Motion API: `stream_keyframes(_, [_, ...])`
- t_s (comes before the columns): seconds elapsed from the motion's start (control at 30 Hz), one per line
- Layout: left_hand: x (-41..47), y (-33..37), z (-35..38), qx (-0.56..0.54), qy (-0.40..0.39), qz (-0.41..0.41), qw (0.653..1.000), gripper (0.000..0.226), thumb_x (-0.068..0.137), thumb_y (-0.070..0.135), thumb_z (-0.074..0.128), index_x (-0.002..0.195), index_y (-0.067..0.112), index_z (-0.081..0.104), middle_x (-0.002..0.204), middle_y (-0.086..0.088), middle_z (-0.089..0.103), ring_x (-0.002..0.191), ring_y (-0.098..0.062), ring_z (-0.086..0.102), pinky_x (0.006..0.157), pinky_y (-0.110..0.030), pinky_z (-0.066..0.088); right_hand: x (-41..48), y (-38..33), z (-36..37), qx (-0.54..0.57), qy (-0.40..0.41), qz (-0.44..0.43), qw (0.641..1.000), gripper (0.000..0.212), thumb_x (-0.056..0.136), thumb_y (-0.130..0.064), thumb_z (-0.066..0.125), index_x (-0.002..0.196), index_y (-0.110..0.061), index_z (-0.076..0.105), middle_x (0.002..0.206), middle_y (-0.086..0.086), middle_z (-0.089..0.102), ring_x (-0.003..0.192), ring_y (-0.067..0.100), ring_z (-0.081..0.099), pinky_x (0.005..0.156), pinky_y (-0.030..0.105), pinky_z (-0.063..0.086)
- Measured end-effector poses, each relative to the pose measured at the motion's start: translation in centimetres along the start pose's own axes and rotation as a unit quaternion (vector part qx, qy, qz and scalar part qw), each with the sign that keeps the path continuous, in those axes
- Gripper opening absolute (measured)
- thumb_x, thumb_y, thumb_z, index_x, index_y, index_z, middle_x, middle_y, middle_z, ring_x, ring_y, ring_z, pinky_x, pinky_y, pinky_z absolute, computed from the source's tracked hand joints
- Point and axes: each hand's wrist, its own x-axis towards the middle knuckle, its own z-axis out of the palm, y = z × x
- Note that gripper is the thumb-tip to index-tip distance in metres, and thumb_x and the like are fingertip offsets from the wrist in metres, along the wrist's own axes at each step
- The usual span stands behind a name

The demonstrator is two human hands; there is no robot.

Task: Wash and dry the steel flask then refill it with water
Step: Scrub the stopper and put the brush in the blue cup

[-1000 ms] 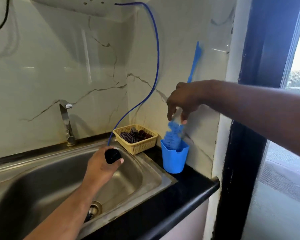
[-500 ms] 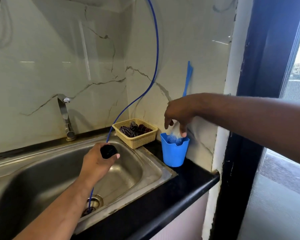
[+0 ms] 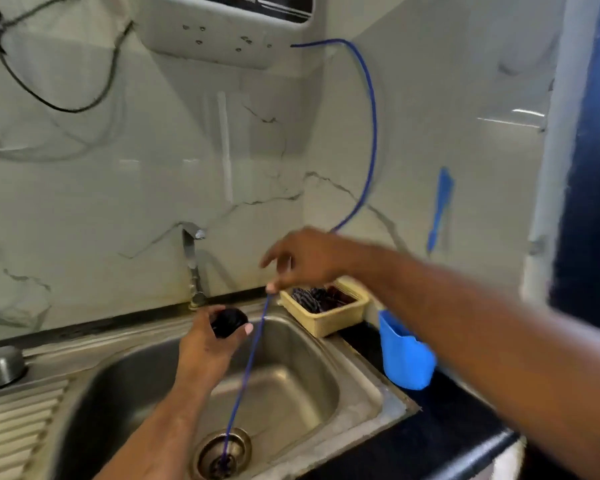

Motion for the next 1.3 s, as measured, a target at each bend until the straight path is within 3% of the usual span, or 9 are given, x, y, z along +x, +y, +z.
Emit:
stream_keyframes(0.13, [1.8, -2.4, -1.8, 0.043, 0.04, 0.034, 0.998, 0.052, 0.079, 0.01, 0.083, 0.125, 0.016, 0.061, 0.102, 0.004, 0.068, 0.097, -0.021, 0.067, 0.074, -0.015, 0.039, 6.0, -4.4, 12.0, 0.269, 0.027, 0.044, 0.962, 0.068, 0.084, -0.046, 0.08, 0.142, -0.022, 0.056, 0.133, 0.003, 0.066, 0.123, 0.021, 0.062, 0.108, 0.035, 0.047])
stream_keyframes(0.3, [3.8, -6.0, -3.7, 0.068, 0.057, -0.003, 0.996, 0.064, 0.078, 0.007, 0.08, 0.134, 0.017, 0.052, 0.103, 0.001, 0.072, 0.095, -0.017, 0.067, 0.078, -0.017, 0.042, 11.9, -5.9, 19.5, 0.506, 0.05, 0.103, 0.855, 0.043, 0.081, -0.032, 0.086, 0.121, -0.022, 0.071, 0.113, -0.002, 0.075, 0.106, 0.013, 0.069, 0.095, 0.027, 0.055])
stream_keyframes(0.43, [5.0, -7.6, -3.0, 0.093, -0.01, -0.026, 0.995, 0.068, 0.08, 0.003, 0.078, 0.137, 0.025, 0.048, 0.119, 0.006, 0.068, 0.105, -0.006, 0.063, 0.086, -0.005, 0.043, 13.4, -5.3, 22.9, 0.595, 0.054, 0.167, 0.784, 0.027, 0.089, -0.025, 0.078, 0.114, -0.02, 0.07, 0.103, -0.001, 0.074, 0.086, 0.007, 0.068, 0.068, 0.016, 0.053])
stream_keyframes(0.53, [5.0, -7.7, -1.8, 0.18, -0.039, -0.043, 0.982, 0.067, 0.087, -0.004, 0.063, 0.142, 0.03, 0.045, 0.138, 0.005, 0.051, 0.126, -0.01, 0.046, 0.113, -0.024, 0.036, 13.9, -4.0, 24.5, 0.624, 0.049, 0.22, 0.748, 0.027, 0.093, -0.024, 0.074, 0.117, -0.014, 0.066, 0.108, 0.007, 0.072, 0.091, 0.018, 0.072, 0.068, 0.029, 0.062])
stream_keyframes(0.63, [6.3, -7.9, -1.0, 0.196, -0.009, -0.05, 0.979, 0.061, 0.088, -0.008, 0.056, 0.14, 0.025, 0.051, 0.138, 0.0, 0.057, 0.128, -0.014, 0.053, 0.112, -0.029, 0.043, 13.7, -2.9, 24.6, 0.646, 0.06, 0.261, 0.715, 0.027, 0.097, -0.026, 0.069, 0.118, -0.011, 0.061, 0.106, 0.012, 0.069, 0.08, 0.026, 0.073, 0.065, 0.036, 0.063])
stream_keyframes(0.77, [10.2, -7.1, -0.7, 0.256, -0.016, 0.019, 0.966, 0.062, 0.088, -0.006, 0.054, 0.142, 0.025, 0.052, 0.139, -0.001, 0.054, 0.128, -0.02, 0.054, 0.11, -0.035, 0.045, 13.8, -2.7, 25.1, 0.629, 0.056, 0.268, 0.728, 0.028, 0.098, -0.032, 0.066, 0.12, -0.015, 0.06, 0.1, 0.007, 0.069, 0.059, 0.024, 0.069, 0.059, 0.035, 0.063])
stream_keyframes(0.93, [15.1, -6.9, 0.1, 0.373, -0.073, 0.062, 0.923, 0.072, 0.094, 0.007, 0.054, 0.155, 0.035, 0.029, 0.149, -0.003, 0.04, 0.131, -0.026, 0.05, 0.107, -0.043, 0.049, 14.4, -2.9, 25.5, 0.62, 0.053, 0.254, 0.74, 0.017, 0.098, -0.032, 0.066, 0.084, -0.027, 0.057, 0.085, -0.005, 0.064, 0.063, 0.025, 0.068, 0.068, 0.041, 0.065])
stream_keyframes(1.13, [16.6, -6.6, 1.4, 0.395, -0.046, 0.072, 0.915, 0.037, 0.101, 0.016, 0.052, 0.139, 0.016, 0.055, 0.129, -0.01, 0.06, 0.108, -0.025, 0.064, 0.098, -0.041, 0.055, 14.6, -3.0, 26.0, 0.627, 0.061, 0.26, 0.732, 0.016, 0.097, -0.035, 0.067, 0.102, -0.022, 0.058, 0.088, -0.001, 0.066, 0.062, 0.024, 0.071, 0.064, 0.037, 0.064])
stream_keyframes(1.3, [17.2, -7.4, 1.5, 0.347, -0.02, 0.046, 0.937, 0.05, 0.098, 0.003, 0.056, 0.146, 0.018, 0.053, 0.133, -0.011, 0.066, 0.119, -0.026, 0.065, 0.106, -0.041, 0.051, 14.8, -2.8, 26.2, 0.644, 0.066, 0.266, 0.714, 0.025, 0.097, -0.036, 0.067, 0.113, -0.018, 0.058, 0.09, -0.001, 0.065, 0.072, 0.029, 0.076, 0.066, 0.037, 0.065])
